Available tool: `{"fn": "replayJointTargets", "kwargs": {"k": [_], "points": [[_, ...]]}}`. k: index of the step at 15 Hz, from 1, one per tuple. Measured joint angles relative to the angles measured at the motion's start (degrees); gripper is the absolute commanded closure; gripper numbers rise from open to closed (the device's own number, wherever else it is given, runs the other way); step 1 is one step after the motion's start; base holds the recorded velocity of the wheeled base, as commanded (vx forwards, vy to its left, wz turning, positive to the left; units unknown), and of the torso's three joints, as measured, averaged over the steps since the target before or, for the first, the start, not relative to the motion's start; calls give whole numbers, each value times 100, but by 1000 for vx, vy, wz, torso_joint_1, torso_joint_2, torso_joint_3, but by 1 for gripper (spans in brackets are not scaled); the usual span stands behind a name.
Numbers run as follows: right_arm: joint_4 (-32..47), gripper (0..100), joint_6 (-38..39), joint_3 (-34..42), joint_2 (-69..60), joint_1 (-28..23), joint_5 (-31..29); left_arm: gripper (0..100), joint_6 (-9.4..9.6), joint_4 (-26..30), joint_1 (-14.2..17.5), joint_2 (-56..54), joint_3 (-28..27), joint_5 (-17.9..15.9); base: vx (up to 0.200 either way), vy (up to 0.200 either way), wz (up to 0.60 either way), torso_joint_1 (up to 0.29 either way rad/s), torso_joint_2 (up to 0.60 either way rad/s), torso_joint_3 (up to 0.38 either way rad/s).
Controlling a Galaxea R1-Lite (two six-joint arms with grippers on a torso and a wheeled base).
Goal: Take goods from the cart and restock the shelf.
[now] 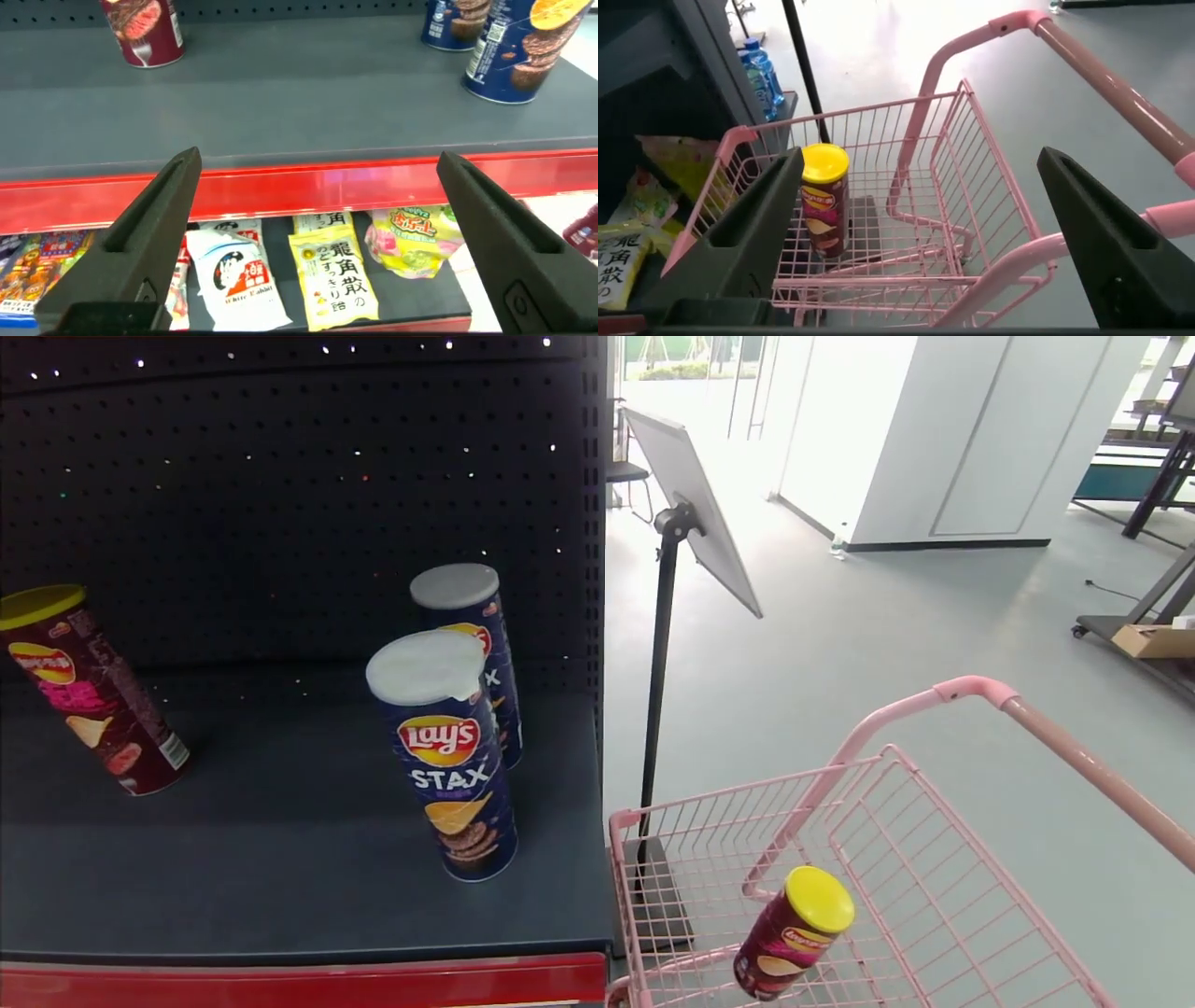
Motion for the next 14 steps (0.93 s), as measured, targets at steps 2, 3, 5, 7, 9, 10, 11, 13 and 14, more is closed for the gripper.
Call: {"fn": "replayJointTargets", "kwargs": {"k": [2,3,5,7,9,10,11,13,14], "points": [[0,0,0,0,0,12,2,0,0,-2,7,2,0,0,0,0,0,0,0,0],[0,0,0,0,0,0,0,0,0,0,5,0,0,0,0,0,0,0,0,0],[0,0,0,0,0,5,0,0,2,-2,5,0,0,-2,0,0,0,-127,300,146],[0,0,0,0,0,2,0,0,0,-2,5,0,0,0,0,0,0,-144,349,190],[0,0,0,0,0,5,0,0,0,2,5,0,0,-2,0,0,0,-161,366,205],[0,0,-1,0,0,2,0,0,0,0,5,0,0,0,0,0,0,-154,383,212],[0,0,0,0,0,2,6,0,0,-2,5,2,0,0,0,0,0,-168,393,212],[0,0,0,0,0,10,6,0,5,-2,5,0,0,-2,0,0,0,-166,398,224],[0,0,0,0,0,7,6,0,0,0,5,0,0,-2,0,0,0,-188,452,261]]}}
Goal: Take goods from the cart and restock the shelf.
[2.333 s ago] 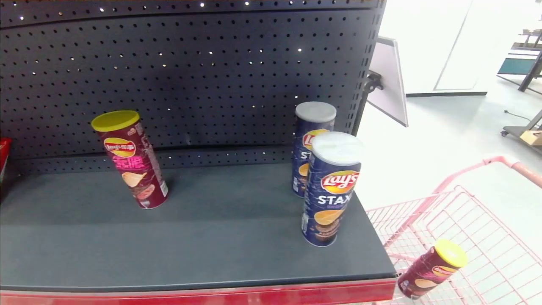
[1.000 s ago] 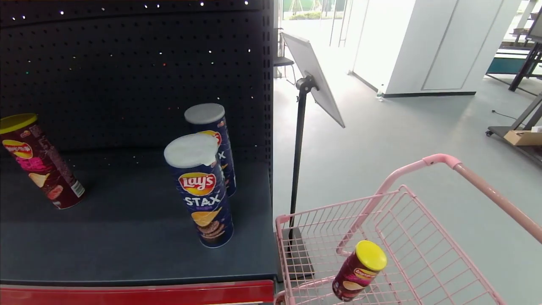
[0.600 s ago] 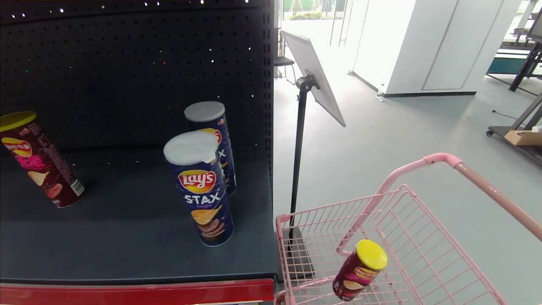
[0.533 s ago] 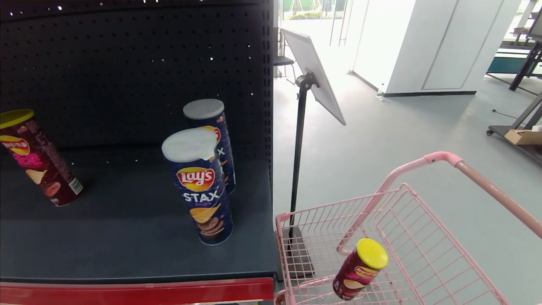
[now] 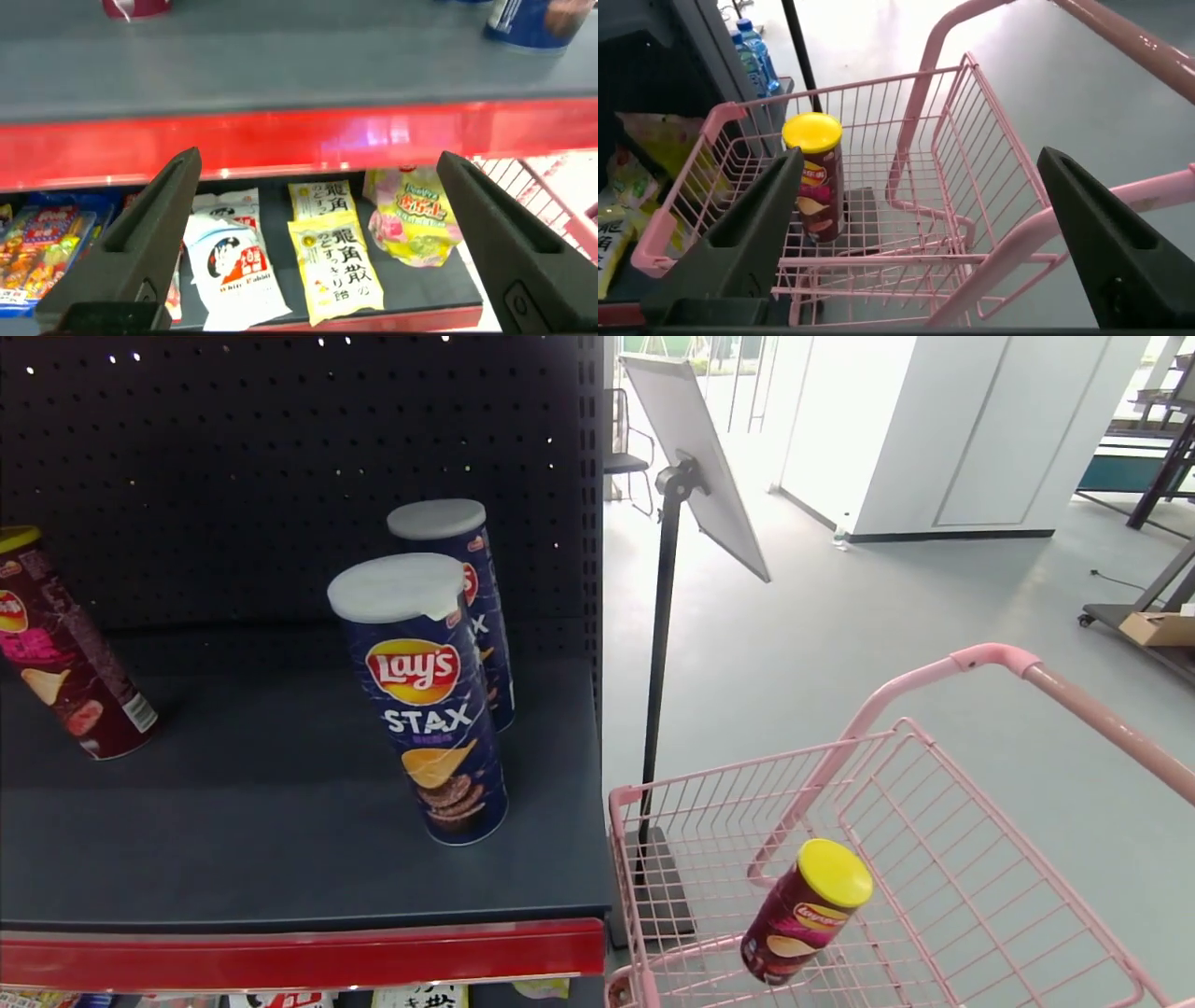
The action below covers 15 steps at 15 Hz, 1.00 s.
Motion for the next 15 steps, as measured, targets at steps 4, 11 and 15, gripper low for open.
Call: {"fn": "replayJointTargets", "kwargs": {"k": [4,11,15], "points": [[0,0,0,0,0,0,0,0,0,-2,-5,2,0,2,-200,0,0,-212,541,316],[2,0,5,0,0,-2,0,0,0,6,0,0,0,2,-114,0,0,-193,493,315],[0,0,7,0,0,-2,2,0,0,-2,-2,0,0,2,0,0,0,-21,85,53]]}}
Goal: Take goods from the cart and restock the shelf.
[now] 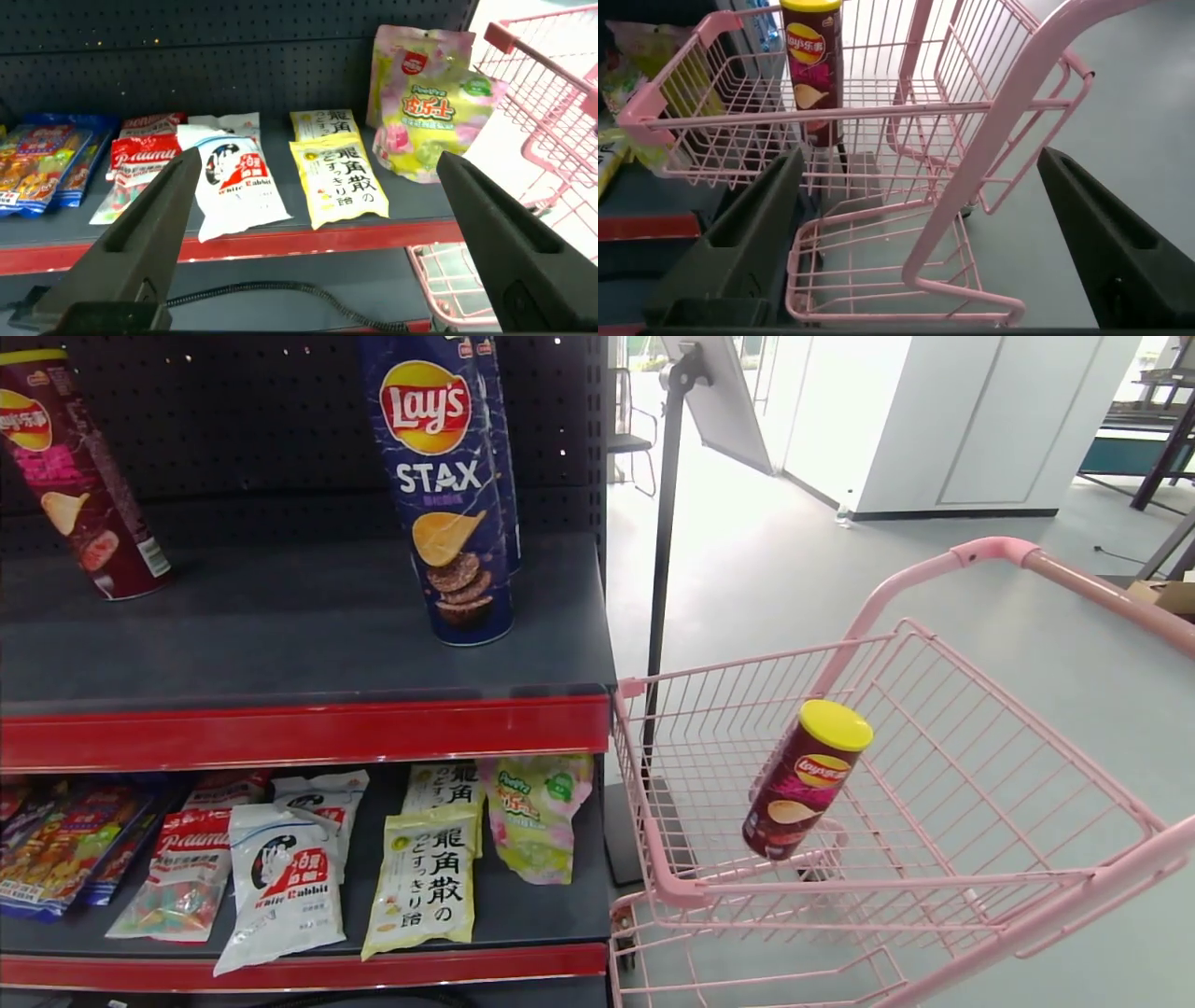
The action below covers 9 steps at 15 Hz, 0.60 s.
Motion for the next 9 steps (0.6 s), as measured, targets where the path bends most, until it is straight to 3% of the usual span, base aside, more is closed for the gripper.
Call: {"fn": "replayJointTargets", "kwargs": {"k": [6,9], "points": [[-27,0,-84,0,37,15,174,0,0,0,2,0,0,-2,0,0,0,0,0,0],[-104,0,-126,-827,301,29,523,0,0,0,2,0,0,-2,0,0,0,0,0,0]]}}
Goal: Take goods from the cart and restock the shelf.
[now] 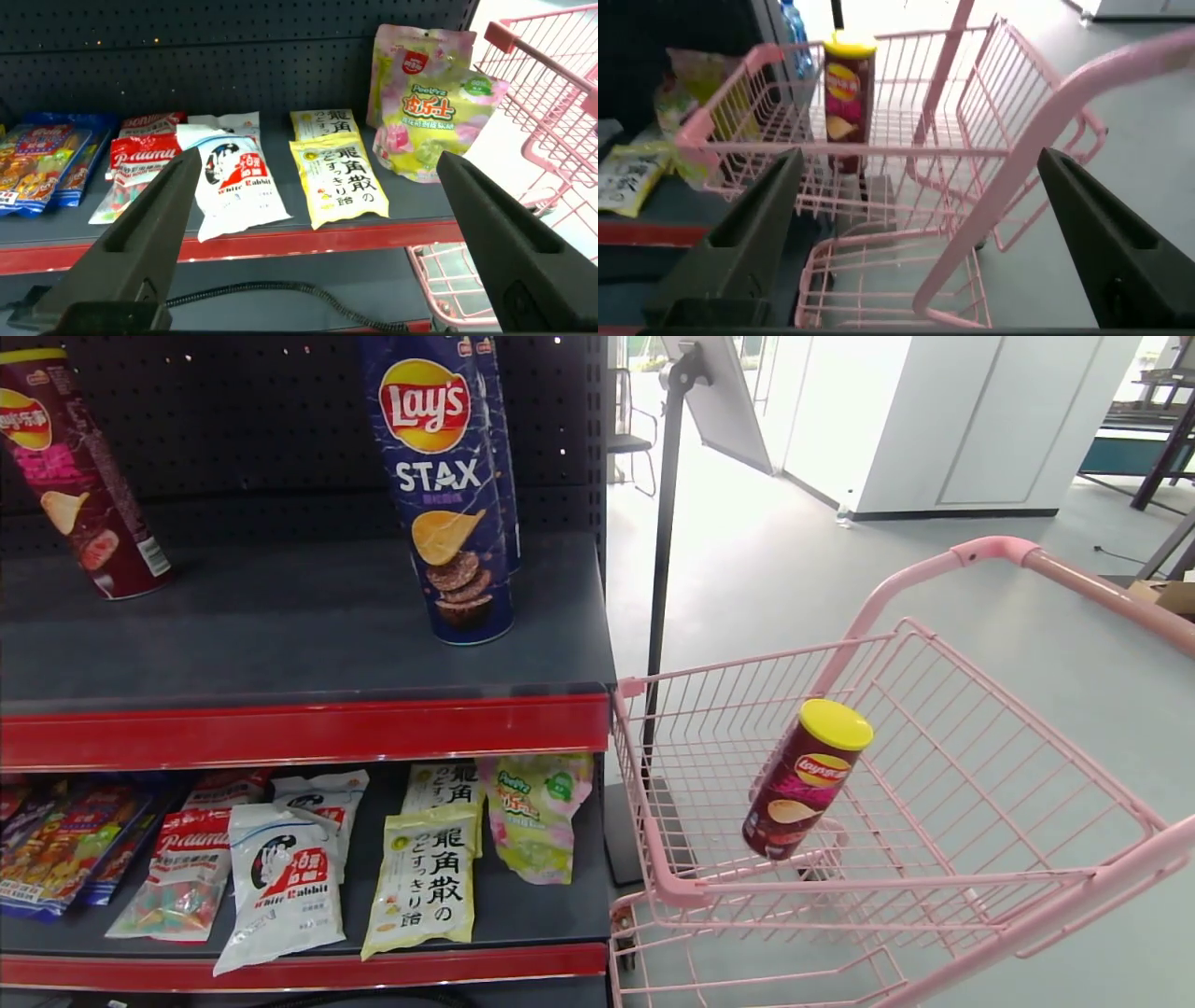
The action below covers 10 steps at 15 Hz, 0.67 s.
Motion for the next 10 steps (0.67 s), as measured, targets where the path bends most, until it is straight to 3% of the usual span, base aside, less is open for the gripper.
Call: {"fn": "replayJointTargets", "kwargs": {"k": [3,6,8,10], "points": [[-68,0,-16,-1963,1414,195,379,0,0,2,0,0,0,2,0,0,0,0,0,0],[-460,0,-79,-3605,3939,575,936,0,0,2,0,0,0,2,0,0,0,0,0,0],[-939,0,-607,-3986,5597,647,1814,0,0,2,-2,0,0,2,0,0,0,0,0,0],[-1213,0,-1913,-3972,7057,413,2822,0,0,2,-2,0,0,2,0,0,0,0,0,0]]}}
